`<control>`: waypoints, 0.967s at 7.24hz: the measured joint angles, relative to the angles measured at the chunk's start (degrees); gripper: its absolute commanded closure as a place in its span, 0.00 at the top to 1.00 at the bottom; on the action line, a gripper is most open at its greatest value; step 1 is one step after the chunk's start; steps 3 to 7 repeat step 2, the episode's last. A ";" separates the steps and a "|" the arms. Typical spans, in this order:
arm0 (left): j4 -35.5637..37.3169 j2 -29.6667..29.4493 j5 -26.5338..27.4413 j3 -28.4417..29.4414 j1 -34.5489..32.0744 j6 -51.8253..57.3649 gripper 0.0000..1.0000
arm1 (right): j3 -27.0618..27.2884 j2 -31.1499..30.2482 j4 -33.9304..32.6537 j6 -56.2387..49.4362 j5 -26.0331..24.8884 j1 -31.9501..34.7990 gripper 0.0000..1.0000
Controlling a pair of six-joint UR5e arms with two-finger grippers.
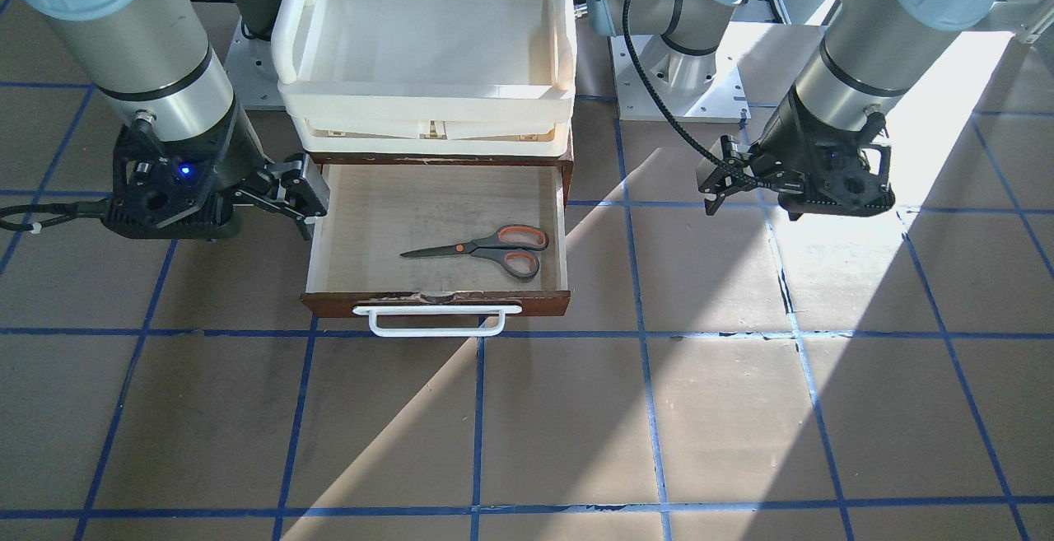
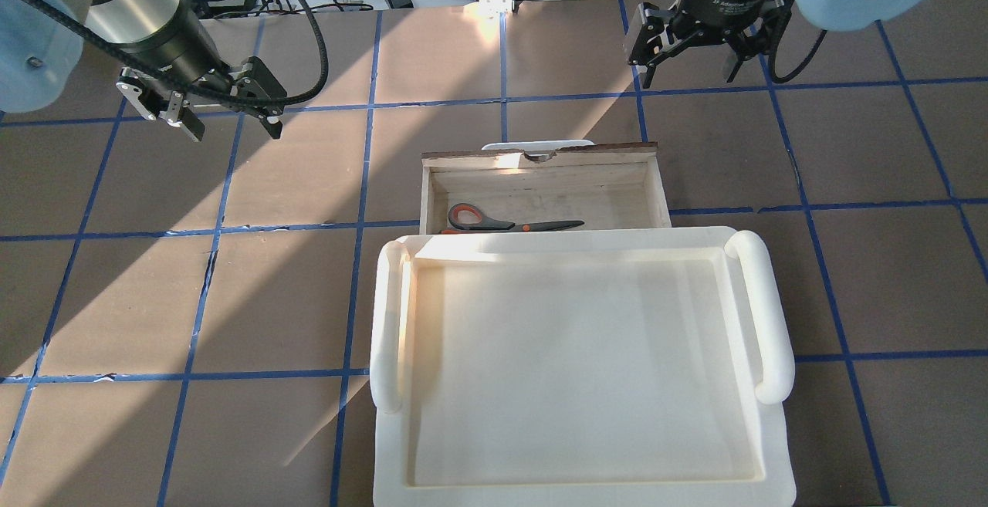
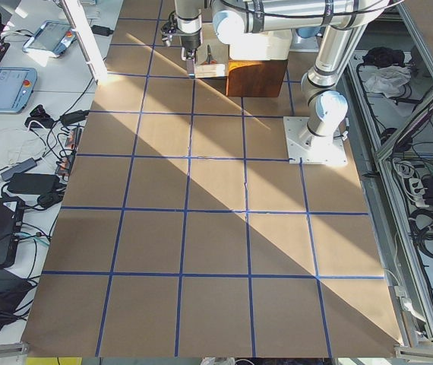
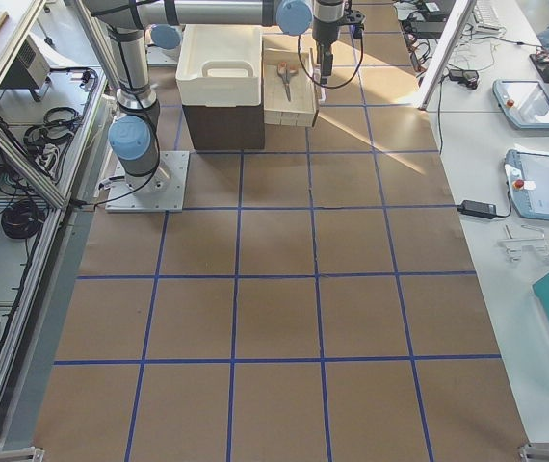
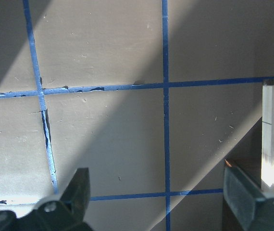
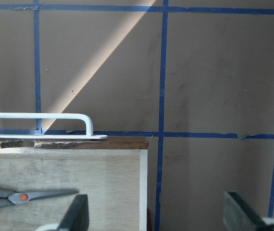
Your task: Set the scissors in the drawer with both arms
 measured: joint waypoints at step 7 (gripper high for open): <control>0.03 0.57 0.03 -0.14 -0.41 0.00 1.00 | 0.00 0.00 -0.06 0.00 0.00 0.00 1.00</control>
